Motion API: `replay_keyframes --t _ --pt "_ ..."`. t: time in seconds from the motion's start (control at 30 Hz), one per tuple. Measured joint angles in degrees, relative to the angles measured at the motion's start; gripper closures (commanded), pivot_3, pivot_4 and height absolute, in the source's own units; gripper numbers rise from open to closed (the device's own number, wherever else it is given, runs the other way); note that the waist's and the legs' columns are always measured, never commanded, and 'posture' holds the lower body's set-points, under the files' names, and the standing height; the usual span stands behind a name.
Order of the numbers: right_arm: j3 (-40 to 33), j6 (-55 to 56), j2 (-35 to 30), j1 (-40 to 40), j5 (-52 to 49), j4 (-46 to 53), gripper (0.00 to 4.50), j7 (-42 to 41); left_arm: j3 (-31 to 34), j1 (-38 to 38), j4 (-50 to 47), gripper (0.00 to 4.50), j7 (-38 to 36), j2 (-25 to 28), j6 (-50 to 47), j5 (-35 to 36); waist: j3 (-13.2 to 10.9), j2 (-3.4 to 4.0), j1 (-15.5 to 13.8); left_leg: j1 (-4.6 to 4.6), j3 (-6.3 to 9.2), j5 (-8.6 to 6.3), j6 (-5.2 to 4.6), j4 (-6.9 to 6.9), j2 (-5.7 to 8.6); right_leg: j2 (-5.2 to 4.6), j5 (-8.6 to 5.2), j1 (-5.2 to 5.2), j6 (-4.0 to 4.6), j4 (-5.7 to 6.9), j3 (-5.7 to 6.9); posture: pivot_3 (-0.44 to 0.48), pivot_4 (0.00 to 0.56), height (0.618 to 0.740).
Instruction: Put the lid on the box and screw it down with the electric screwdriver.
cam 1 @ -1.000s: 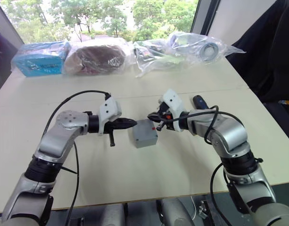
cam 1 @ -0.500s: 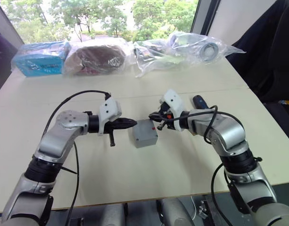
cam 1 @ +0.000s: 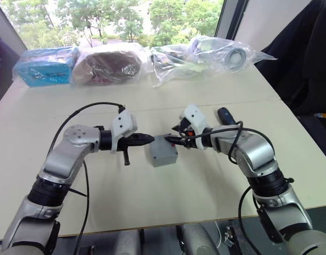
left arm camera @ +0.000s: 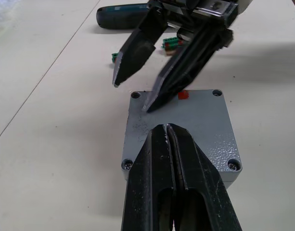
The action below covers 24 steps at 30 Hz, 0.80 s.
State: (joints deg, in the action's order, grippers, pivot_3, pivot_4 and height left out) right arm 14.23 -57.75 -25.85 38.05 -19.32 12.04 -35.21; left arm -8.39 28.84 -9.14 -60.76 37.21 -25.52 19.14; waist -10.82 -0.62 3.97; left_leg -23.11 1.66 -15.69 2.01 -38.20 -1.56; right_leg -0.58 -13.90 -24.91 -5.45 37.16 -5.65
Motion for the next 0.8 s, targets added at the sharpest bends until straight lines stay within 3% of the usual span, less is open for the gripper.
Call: replay_keyframes --t 0.07,0.1,0.37,0.5,0.7,0.8 --pt "-0.29 -0.48 -0.19 0.01 -0.11 0.05 0.11 -0.04 -0.05 0.0 0.0 4.5 0.0 -0.03 0.0 0.0 0.0 0.0 -0.02 -0.01 0.0 0.0 0.0 0.0 0.0 0.0 0.0 0.0 0.0 0.0 0.0 0.0 0.15 0.74" --pt "-0.49 -0.75 -0.32 0.01 -0.16 0.13 0.02 -0.04 -0.08 0.0 0.0 4.5 0.0 -0.03 0.0 0.0 0.0 0.0 -0.02 -0.01 0.0 0.0 0.0 0.0 0.0 0.0 0.0 0.0 0.0 0.0 0.0 0.0 0.15 0.74" --pt "-8.19 -7.46 -6.64 3.64 -3.39 6.19 0.02 -0.11 -0.26 -0.02 -0.07 4.5 0.0 -0.96 0.01 0.13 -0.01 0.0 -0.06 -0.02 0.01 0.0 0.0 0.0 0.0 0.0 0.0 0.0 0.0 -0.02 0.0 0.0 0.15 0.74" --pt "-10.63 -14.5 -14.48 5.07 -4.52 7.73 0.02 -0.6 -0.26 0.06 -0.2 4.5 -0.2 -1.95 0.12 0.32 -0.01 0.01 -0.18 -0.05 -0.02 0.0 0.0 0.0 0.01 -0.03 -0.01 -0.01 0.01 -0.06 0.0 0.0 0.15 0.74" --pt "-6.59 -21.27 -29.44 7.93 -3.21 1.91 0.02 -3.0 -0.88 1.86 -0.18 4.5 -1.52 -5.55 1.19 1.5 -0.03 -0.03 -0.22 -0.04 -0.09 0.0 0.0 0.0 0.03 -0.05 -0.06 -0.01 0.09 -0.11 -0.04 0.0 0.15 0.74" --pt "-2.47 -21.48 -31.83 8.75 -2.19 -2.69 0.02 -4.73 -1.47 4.37 0.06 4.5 -1.96 -7.15 1.53 2.16 -0.03 -0.03 0.03 0.01 -0.15 0.0 0.0 0.0 0.03 -0.04 -0.06 -0.01 0.1 -0.1 -0.11 0.0 0.15 0.74"
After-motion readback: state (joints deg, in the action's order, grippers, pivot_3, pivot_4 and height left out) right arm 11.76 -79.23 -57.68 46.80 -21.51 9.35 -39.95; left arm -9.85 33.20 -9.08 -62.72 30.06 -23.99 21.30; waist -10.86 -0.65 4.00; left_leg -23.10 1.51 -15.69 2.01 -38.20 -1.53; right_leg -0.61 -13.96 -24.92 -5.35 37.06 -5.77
